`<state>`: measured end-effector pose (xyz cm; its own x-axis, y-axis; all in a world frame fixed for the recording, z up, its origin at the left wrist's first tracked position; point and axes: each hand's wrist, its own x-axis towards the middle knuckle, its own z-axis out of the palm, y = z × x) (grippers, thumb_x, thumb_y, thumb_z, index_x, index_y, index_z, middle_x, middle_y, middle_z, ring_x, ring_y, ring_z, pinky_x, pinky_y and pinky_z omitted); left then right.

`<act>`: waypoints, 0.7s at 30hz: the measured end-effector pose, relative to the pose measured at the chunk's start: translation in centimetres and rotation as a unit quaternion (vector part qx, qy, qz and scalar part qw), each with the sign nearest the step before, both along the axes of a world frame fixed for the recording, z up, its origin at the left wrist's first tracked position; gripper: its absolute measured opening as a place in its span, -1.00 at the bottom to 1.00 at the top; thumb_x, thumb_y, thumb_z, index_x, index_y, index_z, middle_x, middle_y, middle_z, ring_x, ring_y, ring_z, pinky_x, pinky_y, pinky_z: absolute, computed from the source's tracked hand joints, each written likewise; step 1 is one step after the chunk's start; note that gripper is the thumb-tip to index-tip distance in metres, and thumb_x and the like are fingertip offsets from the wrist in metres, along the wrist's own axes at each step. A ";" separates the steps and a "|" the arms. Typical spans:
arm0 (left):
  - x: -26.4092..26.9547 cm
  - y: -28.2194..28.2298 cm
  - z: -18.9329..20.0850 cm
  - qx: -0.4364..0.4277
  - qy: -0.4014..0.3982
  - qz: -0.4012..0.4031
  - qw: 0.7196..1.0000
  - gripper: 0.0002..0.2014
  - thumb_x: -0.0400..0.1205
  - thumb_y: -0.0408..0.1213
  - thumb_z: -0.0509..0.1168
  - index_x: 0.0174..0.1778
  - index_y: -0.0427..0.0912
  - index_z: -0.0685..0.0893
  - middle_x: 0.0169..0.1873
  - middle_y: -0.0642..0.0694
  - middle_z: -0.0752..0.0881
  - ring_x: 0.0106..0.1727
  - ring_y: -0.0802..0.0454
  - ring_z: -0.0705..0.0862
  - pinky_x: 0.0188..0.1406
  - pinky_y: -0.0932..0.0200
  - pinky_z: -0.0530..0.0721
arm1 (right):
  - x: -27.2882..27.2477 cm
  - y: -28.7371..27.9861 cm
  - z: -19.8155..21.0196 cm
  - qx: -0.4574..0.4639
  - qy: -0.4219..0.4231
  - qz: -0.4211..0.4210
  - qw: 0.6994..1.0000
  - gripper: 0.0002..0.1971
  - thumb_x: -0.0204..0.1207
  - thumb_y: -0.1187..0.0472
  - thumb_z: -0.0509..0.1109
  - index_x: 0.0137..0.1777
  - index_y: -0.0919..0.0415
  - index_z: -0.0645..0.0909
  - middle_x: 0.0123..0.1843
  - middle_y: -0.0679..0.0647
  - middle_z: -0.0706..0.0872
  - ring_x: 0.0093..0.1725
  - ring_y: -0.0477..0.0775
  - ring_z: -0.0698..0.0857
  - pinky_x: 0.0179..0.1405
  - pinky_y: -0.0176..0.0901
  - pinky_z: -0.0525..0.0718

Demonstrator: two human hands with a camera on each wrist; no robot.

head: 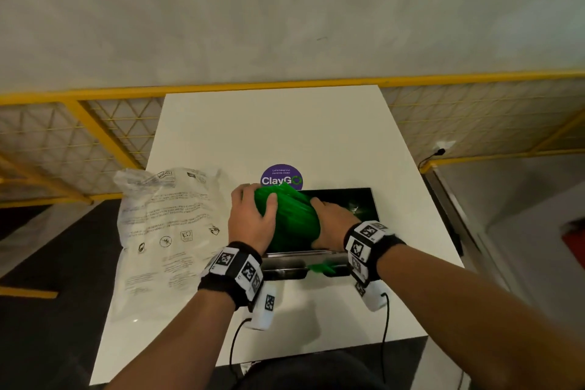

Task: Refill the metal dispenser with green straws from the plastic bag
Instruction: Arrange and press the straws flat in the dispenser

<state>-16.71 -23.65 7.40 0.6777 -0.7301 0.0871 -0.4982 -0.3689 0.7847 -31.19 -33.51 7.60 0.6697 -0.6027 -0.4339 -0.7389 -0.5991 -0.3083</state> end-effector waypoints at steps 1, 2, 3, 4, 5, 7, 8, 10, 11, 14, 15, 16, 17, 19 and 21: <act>0.0 0.0 0.0 -0.001 0.006 -0.005 1.000 -0.65 0.63 -0.12 0.27 0.27 -0.21 0.55 0.29 -0.15 0.46 0.19 -0.03 0.56 0.08 0.24 0.45 | 0.0 0.0 0.1 -0.007 -0.001 0.000 1.000 -0.17 0.26 0.05 0.59 0.46 0.17 0.23 0.26 0.21 0.61 0.20 0.28 0.64 0.12 0.02 0.64; 0.0 0.0 0.1 -0.002 0.013 -0.010 1.000 -0.65 0.64 -0.10 0.26 0.28 -0.20 0.55 0.29 -0.15 0.46 0.18 -0.01 0.56 0.10 0.25 0.45 | 0.0 0.1 0.3 -0.012 -0.002 0.000 1.000 -0.18 0.27 0.05 0.58 0.46 0.16 0.23 0.24 0.21 0.62 0.17 0.28 0.65 0.10 0.01 0.65; 0.0 0.0 0.2 -0.007 0.020 -0.015 1.000 -0.65 0.64 -0.10 0.26 0.29 -0.19 0.55 0.29 -0.14 0.46 0.16 0.02 0.55 0.11 0.26 0.45 | 0.0 0.1 0.5 -0.015 -0.003 -0.001 1.000 -0.19 0.27 0.06 0.58 0.46 0.15 0.23 0.23 0.21 0.63 0.16 0.28 0.66 0.09 0.01 0.66; 0.1 0.1 0.3 -0.017 0.028 -0.015 0.999 -0.66 0.65 -0.11 0.26 0.28 -0.19 0.57 0.27 -0.14 0.48 0.12 0.06 0.54 0.12 0.29 0.43 | 0.0 0.2 0.7 -0.017 -0.002 0.002 1.000 -0.18 0.28 0.06 0.57 0.48 0.15 0.21 0.23 0.21 0.63 0.16 0.28 0.66 0.09 0.02 0.66; 0.0 0.2 0.3 -0.032 0.038 -0.012 0.999 -0.69 0.65 -0.11 0.25 0.25 -0.19 0.59 0.24 -0.13 0.50 0.09 0.11 0.52 0.11 0.32 0.41 | 0.1 0.3 0.9 -0.015 -0.002 0.005 1.000 -0.17 0.30 0.08 0.56 0.50 0.15 0.20 0.23 0.22 0.62 0.16 0.27 0.65 0.09 0.03 0.66; 0.0 0.4 0.4 -0.074 0.060 -0.002 0.995 -0.68 0.62 -0.08 0.20 0.16 -0.19 0.62 0.15 -0.10 0.55 0.06 0.19 0.49 0.08 0.41 0.37 | 0.1 0.5 1.2 -0.014 -0.007 0.011 1.000 -0.19 0.32 0.11 0.55 0.50 0.17 0.20 0.23 0.21 0.61 0.14 0.25 0.65 0.06 0.03 0.67; -0.1 0.5 0.4 -0.093 0.073 0.006 0.993 -0.66 0.58 -0.07 0.17 0.13 -0.19 0.63 0.11 -0.07 0.56 0.05 0.20 0.50 0.07 0.43 0.37 | 0.2 0.6 1.3 -0.017 -0.010 0.016 1.000 -0.21 0.33 0.13 0.54 0.49 0.17 0.21 0.22 0.20 0.60 0.13 0.24 0.65 0.04 0.03 0.66; -0.1 0.7 0.2 -0.121 0.098 0.026 0.987 -0.67 0.55 -0.06 0.16 0.09 -0.17 0.64 0.06 -0.02 0.56 0.06 0.18 0.52 0.11 0.36 0.42 | 0.3 0.8 1.5 -0.031 -0.009 0.027 0.999 -0.23 0.34 0.13 0.53 0.48 0.19 0.21 0.22 0.20 0.59 0.12 0.24 0.64 0.01 0.02 0.65; 0.0 0.7 0.1 -0.131 0.110 0.038 0.985 -0.68 0.55 -0.06 0.16 0.09 -0.15 0.63 0.05 -0.01 0.57 0.07 0.15 0.54 0.14 0.29 0.46 | 0.5 0.8 1.5 -0.042 -0.005 0.034 0.999 -0.23 0.35 0.12 0.53 0.48 0.19 0.21 0.23 0.20 0.58 0.13 0.24 0.63 0.01 0.03 0.64; 0.5 0.6 -0.6 -0.140 0.154 0.057 0.976 -0.67 0.58 -0.04 0.12 0.15 -0.10 0.60 0.09 -0.02 0.62 0.16 0.05 0.59 0.24 0.05 0.57 | 1.1 0.9 1.7 -0.083 0.001 0.054 0.995 -0.21 0.37 0.10 0.52 0.52 0.19 0.18 0.28 0.20 0.55 0.20 0.26 0.58 0.10 0.08 0.59; 0.6 0.6 -0.8 -0.137 0.166 0.057 0.975 -0.65 0.58 -0.02 0.11 0.17 -0.08 0.59 0.11 -0.03 0.63 0.18 0.02 0.60 0.25 -0.04 0.59 | 1.3 0.9 1.8 -0.088 0.003 0.057 0.994 -0.20 0.38 0.10 0.52 0.54 0.19 0.17 0.30 0.20 0.54 0.24 0.26 0.57 0.14 0.10 0.57; 0.7 0.5 -0.9 -0.131 0.175 0.052 0.974 -0.64 0.59 -0.01 0.10 0.20 -0.07 0.58 0.14 -0.04 0.63 0.20 0.01 0.60 0.27 -0.09 0.59 | 1.4 0.8 1.7 -0.087 0.005 0.057 0.995 -0.19 0.38 0.11 0.51 0.55 0.19 0.16 0.33 0.20 0.52 0.27 0.27 0.55 0.17 0.12 0.55; 0.7 0.5 -1.0 -0.123 0.178 0.040 0.976 -0.64 0.60 -0.02 0.09 0.23 -0.05 0.57 0.17 -0.04 0.62 0.22 0.01 0.59 0.30 -0.10 0.57 | 1.4 0.8 1.6 -0.080 0.009 0.054 0.995 -0.18 0.38 0.11 0.51 0.56 0.18 0.15 0.35 0.19 0.50 0.30 0.27 0.53 0.21 0.14 0.53; 0.6 0.6 -0.9 -0.105 0.169 0.002 0.980 -0.68 0.67 -0.09 0.10 0.31 -0.05 0.54 0.23 -0.01 0.58 0.26 0.09 0.54 0.38 -0.02 0.51 | 1.1 0.9 1.2 -0.065 0.022 0.045 0.997 -0.17 0.38 0.12 0.51 0.57 0.17 0.13 0.39 0.18 0.46 0.34 0.27 0.50 0.28 0.19 0.48; 0.6 0.8 -0.6 -0.085 0.169 -0.033 0.981 -0.68 0.74 -0.20 0.09 0.41 -0.04 0.49 0.31 0.03 0.52 0.31 0.20 0.47 0.42 0.15 0.43 | 0.7 0.9 0.9 -0.058 0.033 0.033 0.997 -0.16 0.37 0.11 0.51 0.56 0.14 0.12 0.41 0.18 0.44 0.37 0.28 0.47 0.33 0.22 0.45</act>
